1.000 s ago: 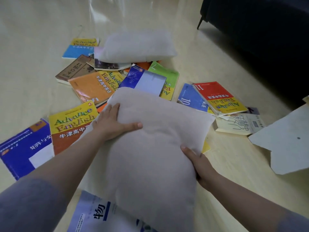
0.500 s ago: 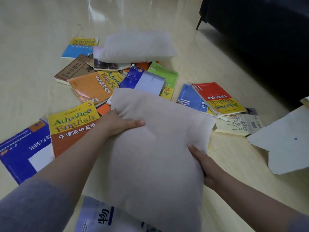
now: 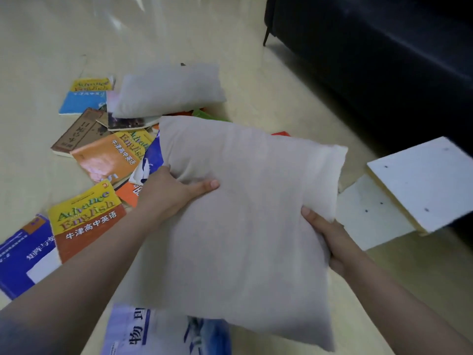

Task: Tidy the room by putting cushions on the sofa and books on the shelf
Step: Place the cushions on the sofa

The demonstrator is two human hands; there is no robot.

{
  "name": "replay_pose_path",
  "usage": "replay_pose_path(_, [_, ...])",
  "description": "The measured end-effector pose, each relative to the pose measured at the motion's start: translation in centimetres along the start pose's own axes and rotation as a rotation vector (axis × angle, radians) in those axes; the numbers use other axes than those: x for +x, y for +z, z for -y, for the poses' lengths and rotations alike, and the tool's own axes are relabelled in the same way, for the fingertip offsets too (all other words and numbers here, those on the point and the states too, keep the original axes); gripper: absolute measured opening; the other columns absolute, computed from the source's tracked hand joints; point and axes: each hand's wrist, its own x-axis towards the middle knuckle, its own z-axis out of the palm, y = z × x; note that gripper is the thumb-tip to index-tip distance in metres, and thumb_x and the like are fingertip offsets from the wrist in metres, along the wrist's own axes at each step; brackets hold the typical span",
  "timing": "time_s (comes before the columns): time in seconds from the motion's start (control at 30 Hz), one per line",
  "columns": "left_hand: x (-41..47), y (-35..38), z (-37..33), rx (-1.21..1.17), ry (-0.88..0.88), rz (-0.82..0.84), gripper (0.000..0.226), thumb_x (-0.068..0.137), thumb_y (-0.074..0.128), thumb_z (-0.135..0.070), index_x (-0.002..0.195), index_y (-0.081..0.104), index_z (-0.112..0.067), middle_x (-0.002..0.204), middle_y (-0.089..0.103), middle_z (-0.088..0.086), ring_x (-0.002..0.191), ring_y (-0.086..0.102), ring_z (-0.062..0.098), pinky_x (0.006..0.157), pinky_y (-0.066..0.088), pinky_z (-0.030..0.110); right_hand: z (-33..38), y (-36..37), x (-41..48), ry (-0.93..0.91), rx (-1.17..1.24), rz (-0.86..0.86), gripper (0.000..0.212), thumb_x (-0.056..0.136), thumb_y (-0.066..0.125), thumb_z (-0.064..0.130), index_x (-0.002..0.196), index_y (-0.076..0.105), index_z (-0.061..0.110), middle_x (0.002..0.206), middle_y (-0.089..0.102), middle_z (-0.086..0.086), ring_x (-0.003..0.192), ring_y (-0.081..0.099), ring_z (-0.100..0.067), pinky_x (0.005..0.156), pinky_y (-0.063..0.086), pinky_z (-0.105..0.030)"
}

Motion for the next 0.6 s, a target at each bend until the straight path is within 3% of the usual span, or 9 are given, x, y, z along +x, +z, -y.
replay_pose_path(0.13, [-4.5, -2.9, -9.9, 0.009, -0.012, 0.044, 0.103, 0.029, 0.067, -0.088, 0.107, 0.063, -0.02, 0.106, 0.067, -0.007, 0.097, 0.063, 0.018, 0.083, 0.052, 0.036, 9.6, -3.7, -7.0, 0.012, 0.01, -0.059, 0.09, 0.044, 0.091, 0.048, 0.123, 0.063, 0.016, 0.114, 0.071, -0.006, 0.101, 0.07, -0.024, 0.073, 0.059, -0.033])
replay_pose_path(0.27, [-7.5, -5.1, -16.9, -0.026, -0.024, 0.066, 0.096, 0.032, 0.065, -0.089, 0.1, 0.065, -0.021, 0.098, 0.069, -0.009, 0.092, 0.064, 0.016, 0.082, 0.052, 0.036, 15.8, -5.4, -12.2, 0.021, 0.077, -0.14, 0.057, 0.072, 0.081, 0.026, 0.124, 0.062, 0.014, 0.115, 0.071, -0.008, 0.104, 0.069, -0.026, 0.087, 0.057, -0.042])
replay_pose_path(0.33, [-9.4, -6.7, -21.6, -0.031, -0.009, 0.081, 0.097, 0.031, 0.064, -0.091, 0.099, 0.065, -0.022, 0.095, 0.069, -0.01, 0.091, 0.064, 0.015, 0.08, 0.052, 0.034, 19.7, -6.5, -15.5, 0.04, 0.099, -0.172, 0.058, 0.071, 0.084, 0.025, 0.124, 0.063, 0.013, 0.116, 0.07, -0.008, 0.104, 0.068, -0.027, 0.094, 0.053, -0.047])
replay_pose_path(0.47, [-13.2, -10.1, -31.7, -0.053, 0.047, 0.116, 0.079, 0.047, 0.075, -0.073, 0.104, 0.064, -0.02, 0.09, 0.064, -0.012, 0.086, 0.059, 0.012, 0.075, 0.043, 0.027, 28.9, -8.5, -22.5, 0.036, 0.129, -0.229, 0.05, 0.075, 0.078, 0.023, 0.121, 0.063, 0.014, 0.11, 0.073, -0.007, 0.097, 0.071, -0.025, 0.082, 0.059, -0.042])
replay_pose_path(0.6, [-18.2, -14.1, -40.5, -0.074, 0.127, 0.157, 0.069, 0.06, 0.078, -0.06, 0.114, 0.061, -0.019, 0.098, 0.063, -0.006, 0.092, 0.057, 0.015, 0.08, 0.039, 0.026, 36.6, -10.2, -29.8, -0.015, 0.149, -0.254, 0.059, 0.067, 0.085, 0.02, 0.121, 0.062, 0.017, 0.108, 0.074, -0.005, 0.094, 0.072, -0.024, 0.069, 0.058, -0.033])
